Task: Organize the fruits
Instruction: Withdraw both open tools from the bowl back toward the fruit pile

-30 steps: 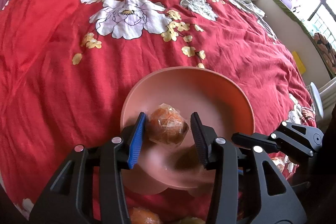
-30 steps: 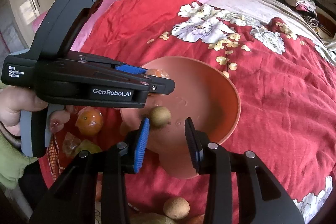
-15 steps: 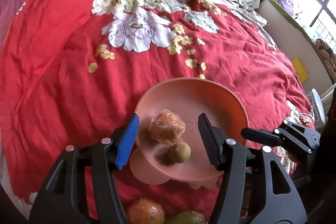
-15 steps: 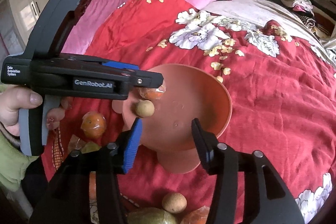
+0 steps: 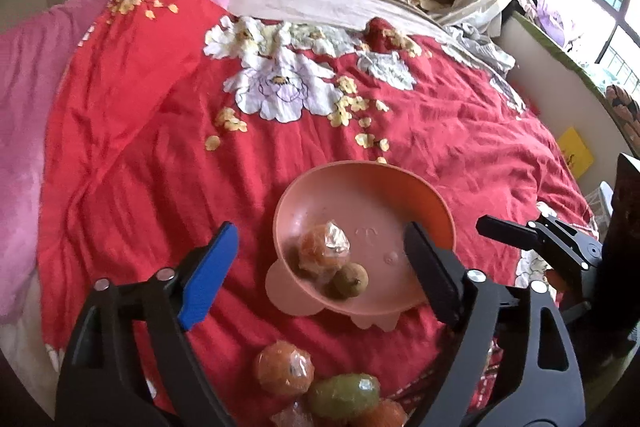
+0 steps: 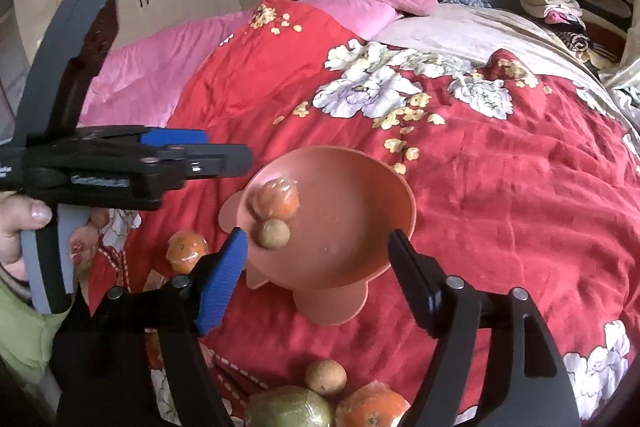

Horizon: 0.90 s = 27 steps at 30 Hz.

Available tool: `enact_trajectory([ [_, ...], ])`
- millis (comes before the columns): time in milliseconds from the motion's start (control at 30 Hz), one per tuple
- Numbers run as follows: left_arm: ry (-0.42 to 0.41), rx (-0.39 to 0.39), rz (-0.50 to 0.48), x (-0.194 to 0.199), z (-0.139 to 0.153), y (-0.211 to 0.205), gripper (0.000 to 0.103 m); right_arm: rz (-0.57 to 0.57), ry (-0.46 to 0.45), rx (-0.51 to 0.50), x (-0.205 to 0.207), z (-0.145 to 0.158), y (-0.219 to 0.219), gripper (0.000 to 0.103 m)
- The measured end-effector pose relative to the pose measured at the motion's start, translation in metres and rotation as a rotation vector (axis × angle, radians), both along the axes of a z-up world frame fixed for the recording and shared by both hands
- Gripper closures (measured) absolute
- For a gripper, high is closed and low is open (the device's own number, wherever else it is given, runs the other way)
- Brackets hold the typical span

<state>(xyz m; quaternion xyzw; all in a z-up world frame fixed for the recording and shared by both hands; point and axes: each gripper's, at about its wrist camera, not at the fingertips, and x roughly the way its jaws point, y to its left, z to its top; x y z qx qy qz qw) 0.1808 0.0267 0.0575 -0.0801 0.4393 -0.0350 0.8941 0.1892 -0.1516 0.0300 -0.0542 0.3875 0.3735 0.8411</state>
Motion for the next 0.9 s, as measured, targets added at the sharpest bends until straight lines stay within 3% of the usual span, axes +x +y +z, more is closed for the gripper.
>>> enact_trajectory([
  [267, -0.038, 0.005, 0.036, -0.021, 0.015, 0.001, 0.010, 0.012, -0.020, 0.038, -0.010, 0.011, -0.007, 0.022],
  [533, -0.056, 0.010, 0.075, -0.039, 0.020, 0.003, 0.010, 0.006, -0.039, 0.070, -0.017, 0.021, -0.015, 0.012],
  [900, -0.081, 0.034, 0.092, -0.061, 0.026, -0.002, 0.010, 0.027, -0.060, 0.094, -0.033, 0.030, -0.024, 0.009],
])
